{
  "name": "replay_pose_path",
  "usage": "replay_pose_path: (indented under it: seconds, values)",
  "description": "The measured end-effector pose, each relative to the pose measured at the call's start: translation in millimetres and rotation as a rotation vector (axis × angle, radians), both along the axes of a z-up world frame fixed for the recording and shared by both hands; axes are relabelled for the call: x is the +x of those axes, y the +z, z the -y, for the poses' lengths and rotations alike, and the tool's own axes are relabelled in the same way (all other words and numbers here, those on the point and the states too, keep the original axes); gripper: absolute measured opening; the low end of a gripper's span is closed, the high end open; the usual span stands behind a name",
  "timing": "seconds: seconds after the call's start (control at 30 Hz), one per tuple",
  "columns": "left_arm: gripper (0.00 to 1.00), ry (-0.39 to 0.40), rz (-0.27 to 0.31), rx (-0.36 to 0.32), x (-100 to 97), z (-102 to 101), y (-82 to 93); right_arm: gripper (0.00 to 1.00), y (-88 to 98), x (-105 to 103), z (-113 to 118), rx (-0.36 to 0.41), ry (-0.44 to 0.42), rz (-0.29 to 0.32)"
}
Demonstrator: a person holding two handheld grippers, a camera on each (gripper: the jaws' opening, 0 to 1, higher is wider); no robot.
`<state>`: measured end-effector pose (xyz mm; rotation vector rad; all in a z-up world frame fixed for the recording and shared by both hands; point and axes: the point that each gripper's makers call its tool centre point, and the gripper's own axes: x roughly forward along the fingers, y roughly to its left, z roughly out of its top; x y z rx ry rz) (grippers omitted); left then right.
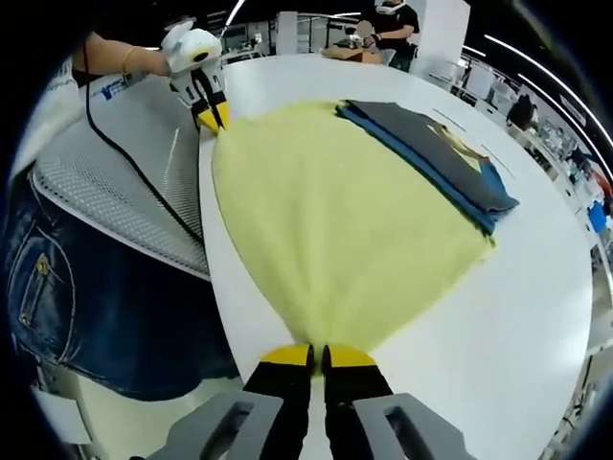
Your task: Fold the garment on the visible template until the final outline fits inside the template.
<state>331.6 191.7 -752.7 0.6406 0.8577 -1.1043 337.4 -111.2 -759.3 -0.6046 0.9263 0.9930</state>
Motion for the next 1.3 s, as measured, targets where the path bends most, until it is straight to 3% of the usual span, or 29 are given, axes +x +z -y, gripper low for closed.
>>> replay_pose_path:
  seconds: [0.6,1.3]
  values:
    - [0.00,0.028,-0.065,-0.016,-23.9,-1,1.1,0.00,1.6,-21,-2,0.022,-0.010,-0.041]
    - [0.00,-0.005,-0.134,-0.008,-57.8,0,6.4,0.00,9.0,-50,-2,0.042,-0.012,-0.105]
